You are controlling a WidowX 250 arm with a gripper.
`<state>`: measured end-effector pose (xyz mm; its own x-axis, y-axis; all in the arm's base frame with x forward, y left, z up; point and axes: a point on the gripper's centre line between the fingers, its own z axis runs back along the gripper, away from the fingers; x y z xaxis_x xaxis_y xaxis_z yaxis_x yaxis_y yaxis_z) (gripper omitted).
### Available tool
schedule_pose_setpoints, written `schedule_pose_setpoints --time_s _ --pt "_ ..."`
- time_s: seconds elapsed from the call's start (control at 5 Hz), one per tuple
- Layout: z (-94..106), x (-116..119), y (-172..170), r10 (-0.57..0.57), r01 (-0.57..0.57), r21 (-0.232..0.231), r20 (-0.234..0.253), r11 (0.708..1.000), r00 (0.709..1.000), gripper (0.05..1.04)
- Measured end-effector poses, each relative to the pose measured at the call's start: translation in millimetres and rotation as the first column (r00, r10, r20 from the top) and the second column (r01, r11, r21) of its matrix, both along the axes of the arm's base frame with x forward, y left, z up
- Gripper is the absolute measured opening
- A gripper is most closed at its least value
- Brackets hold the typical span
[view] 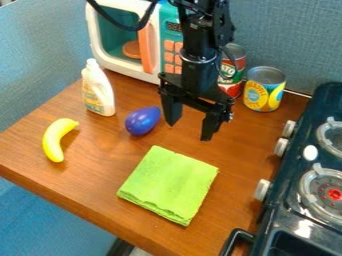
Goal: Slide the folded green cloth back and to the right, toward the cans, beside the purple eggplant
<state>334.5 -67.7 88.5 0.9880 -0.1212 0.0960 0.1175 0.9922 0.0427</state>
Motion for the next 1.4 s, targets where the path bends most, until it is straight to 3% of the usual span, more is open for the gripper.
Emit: schedule_pose_setpoints --time_s 0.2,0.4,0.6,0.8,1.2,1.4 --pt "-10.4 -4.5 1.1 0.003 -0.003 0.005 -0.035 1.000 0.999 1.001" --pt "-21.0 -25.3 3.6 -0.005 0.005 -0.001 -0.098 1.000 0.995 1.001" --pt "-24.5 -28.1 8.5 -0.001 -0.003 -0.047 -0.102 0.999 0.995 1.001" --pt "-31.2 -35.3 13.3 0.001 -0.009 -0.064 -0.135 0.998 0.991 1.001" --pt "-65.4 -42.7 13.0 -0.052 0.039 -0.060 -0.240 0.997 0.969 1.001" --pt "-72.7 -45.2 15.9 -0.045 0.036 -0.037 -0.268 0.999 0.962 1.001"
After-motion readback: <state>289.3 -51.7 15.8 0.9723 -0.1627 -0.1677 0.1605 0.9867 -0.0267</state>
